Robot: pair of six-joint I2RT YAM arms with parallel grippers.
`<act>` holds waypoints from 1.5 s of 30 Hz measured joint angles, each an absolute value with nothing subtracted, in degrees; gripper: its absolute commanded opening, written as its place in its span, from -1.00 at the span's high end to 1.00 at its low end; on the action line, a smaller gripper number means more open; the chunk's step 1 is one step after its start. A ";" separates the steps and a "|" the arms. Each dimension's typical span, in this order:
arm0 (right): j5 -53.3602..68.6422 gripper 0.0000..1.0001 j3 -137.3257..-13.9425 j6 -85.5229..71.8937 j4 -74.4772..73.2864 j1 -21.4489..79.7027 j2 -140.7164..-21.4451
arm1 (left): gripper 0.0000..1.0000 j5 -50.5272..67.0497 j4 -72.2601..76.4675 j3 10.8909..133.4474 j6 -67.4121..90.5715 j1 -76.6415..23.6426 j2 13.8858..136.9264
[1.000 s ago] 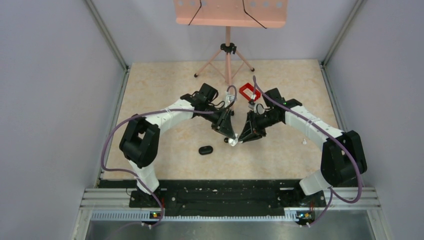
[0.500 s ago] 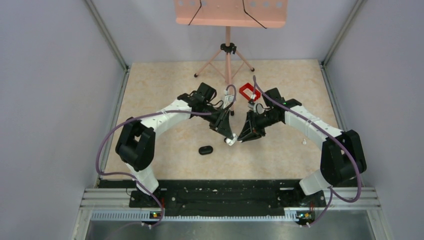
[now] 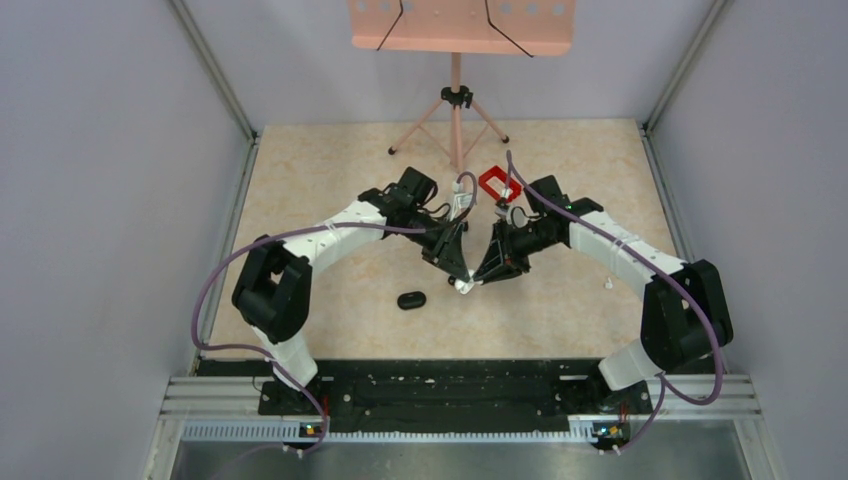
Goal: Insert the wireless bluetooth earbuds into the charging case
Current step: Insert the right earbud into the right side groove of the charging case.
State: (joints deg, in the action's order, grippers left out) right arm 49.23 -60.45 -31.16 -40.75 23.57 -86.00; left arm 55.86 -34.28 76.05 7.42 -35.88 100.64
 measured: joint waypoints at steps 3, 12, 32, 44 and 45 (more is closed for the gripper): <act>49.15 1.00 -60.42 -31.18 -40.80 23.59 -86.00 | 1.00 55.86 -34.06 76.05 7.42 -36.05 100.64; 48.82 1.00 -60.42 -31.29 -40.77 23.59 -86.00 | 1.00 55.90 -33.93 76.05 7.40 -36.07 100.64; 47.35 0.91 -55.90 -40.99 -35.11 23.64 -84.05 | 1.00 55.57 -30.92 75.64 9.89 -36.71 100.66; 46.28 0.93 -55.86 -42.15 -35.14 23.86 -83.90 | 1.00 56.31 -31.77 75.64 6.81 -36.69 100.86; 46.22 0.93 -55.81 -42.15 -35.11 23.86 -83.81 | 1.00 56.34 -31.81 75.64 6.66 -36.69 100.86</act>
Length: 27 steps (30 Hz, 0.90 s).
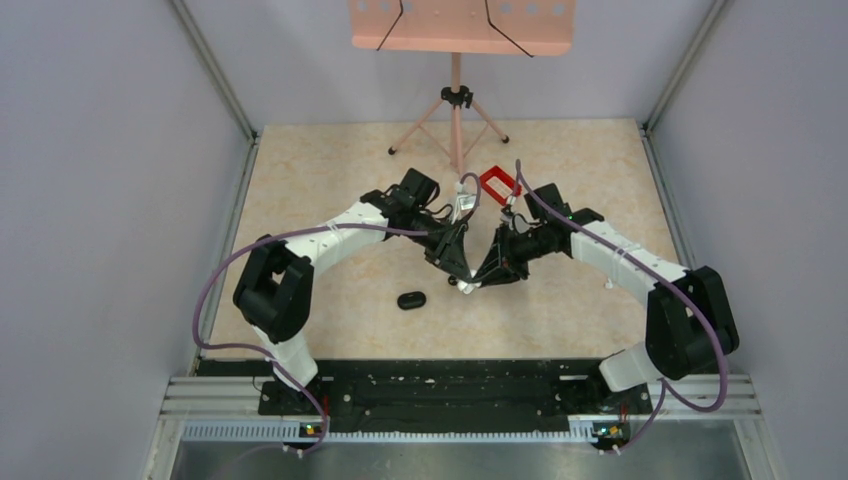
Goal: Insert the wireless bluetooth earbuds into the charging case
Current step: Insert the right earbud into the right side groove of the charging case.
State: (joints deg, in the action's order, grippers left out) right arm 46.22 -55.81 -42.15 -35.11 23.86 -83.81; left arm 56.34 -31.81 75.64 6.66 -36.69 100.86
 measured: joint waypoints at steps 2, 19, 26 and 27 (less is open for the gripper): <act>46.35 0.93 -55.46 -42.19 -35.03 23.83 -83.46 | 1.00 56.69 -32.32 75.64 5.13 -36.71 100.86; 48.62 0.92 -53.60 -42.17 -33.87 23.38 -82.76 | 1.00 57.93 -35.20 75.64 -3.46 -37.23 100.86; 49.25 0.92 -53.52 -42.17 -33.85 22.72 -82.76 | 1.00 58.06 -35.14 75.66 -4.21 -37.23 100.86; 49.39 0.92 -53.34 -42.19 -33.69 22.70 -82.74 | 1.00 58.04 -35.14 75.64 -4.21 -37.26 100.86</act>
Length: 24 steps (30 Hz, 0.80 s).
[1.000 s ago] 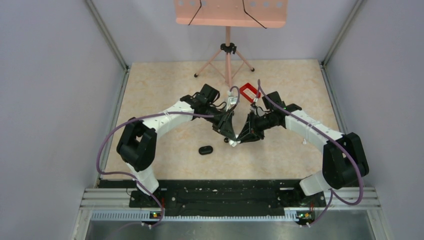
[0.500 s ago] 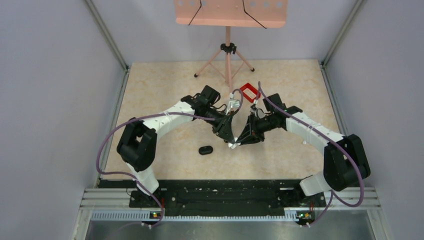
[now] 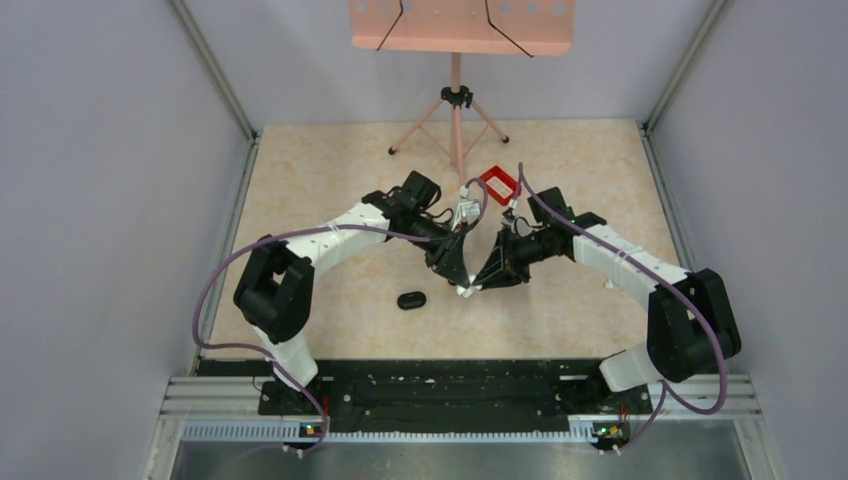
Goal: Insert the wireless bluetooth earbuds into the charging case
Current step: Insert the right earbud into the right side groove of the charging case.
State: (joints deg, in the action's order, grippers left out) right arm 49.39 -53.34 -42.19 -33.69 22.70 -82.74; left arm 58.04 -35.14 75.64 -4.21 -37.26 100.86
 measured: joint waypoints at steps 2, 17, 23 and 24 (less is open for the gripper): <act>49.45 0.92 -53.23 -42.24 -33.63 22.70 -82.65 | 1.00 58.06 -35.09 75.64 -3.99 -37.30 100.86; 49.74 0.65 -52.88 -43.09 -33.32 22.02 -81.84 | 1.00 59.70 -33.65 75.55 -0.99 -37.17 101.36; 49.89 0.44 -52.38 -43.13 -33.69 21.96 -81.78 | 1.00 61.36 -36.56 76.88 -4.10 -37.17 102.91; 49.89 0.42 -52.36 -43.13 -33.69 21.87 -81.76 | 1.00 61.39 -37.28 76.90 -4.27 -37.15 102.94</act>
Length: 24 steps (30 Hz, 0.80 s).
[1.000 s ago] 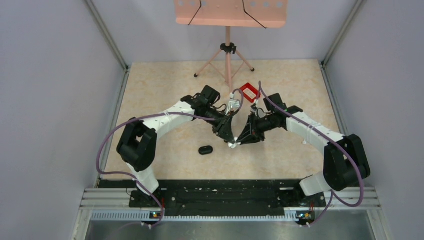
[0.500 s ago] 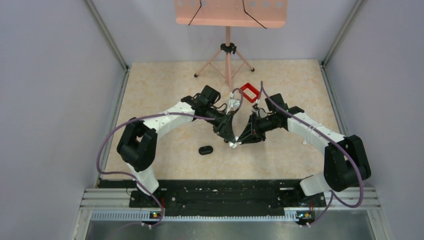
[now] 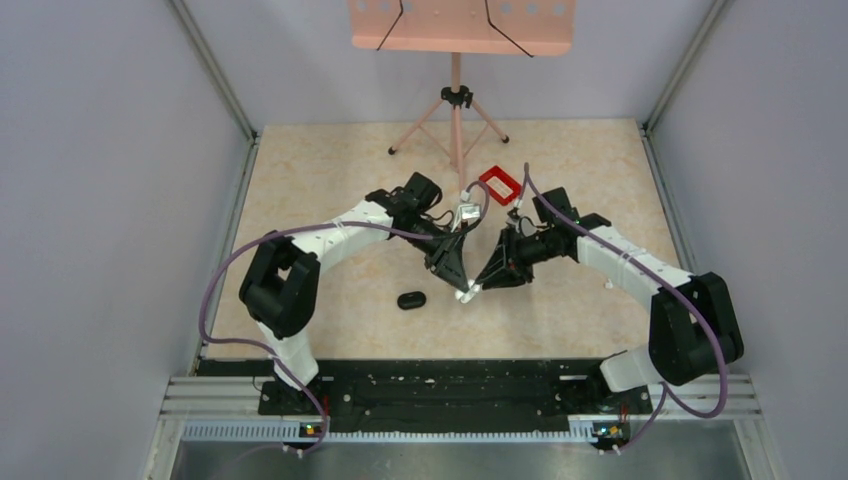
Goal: Insert the wireless bluetooth earbuds into the charging case
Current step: Insert the right earbud into the right side groove of the charging case.
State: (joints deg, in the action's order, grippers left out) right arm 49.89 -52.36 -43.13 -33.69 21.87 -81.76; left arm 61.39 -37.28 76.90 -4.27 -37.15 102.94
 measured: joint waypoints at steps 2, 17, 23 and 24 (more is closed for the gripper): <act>48.86 0.38 -52.36 -43.09 -33.08 21.10 -81.69 | 1.00 62.61 -39.72 76.90 -4.45 -37.08 103.04; 44.60 0.27 -52.38 -42.48 -30.35 18.94 -81.71 | 1.00 69.60 -43.51 77.06 -2.24 -37.06 105.84; 41.69 0.29 -52.38 -42.13 -30.20 18.50 -79.31 | 1.00 69.12 -39.94 77.06 3.57 -35.83 106.04; 40.99 0.30 -52.38 -42.06 -30.09 18.46 -78.08 | 1.00 68.95 -38.48 77.01 5.23 -35.70 106.04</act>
State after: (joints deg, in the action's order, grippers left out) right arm 40.99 -52.38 -42.06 -30.09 18.46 -78.08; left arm 68.95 -38.48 77.01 5.23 -35.70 106.04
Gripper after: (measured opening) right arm 0.363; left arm 0.253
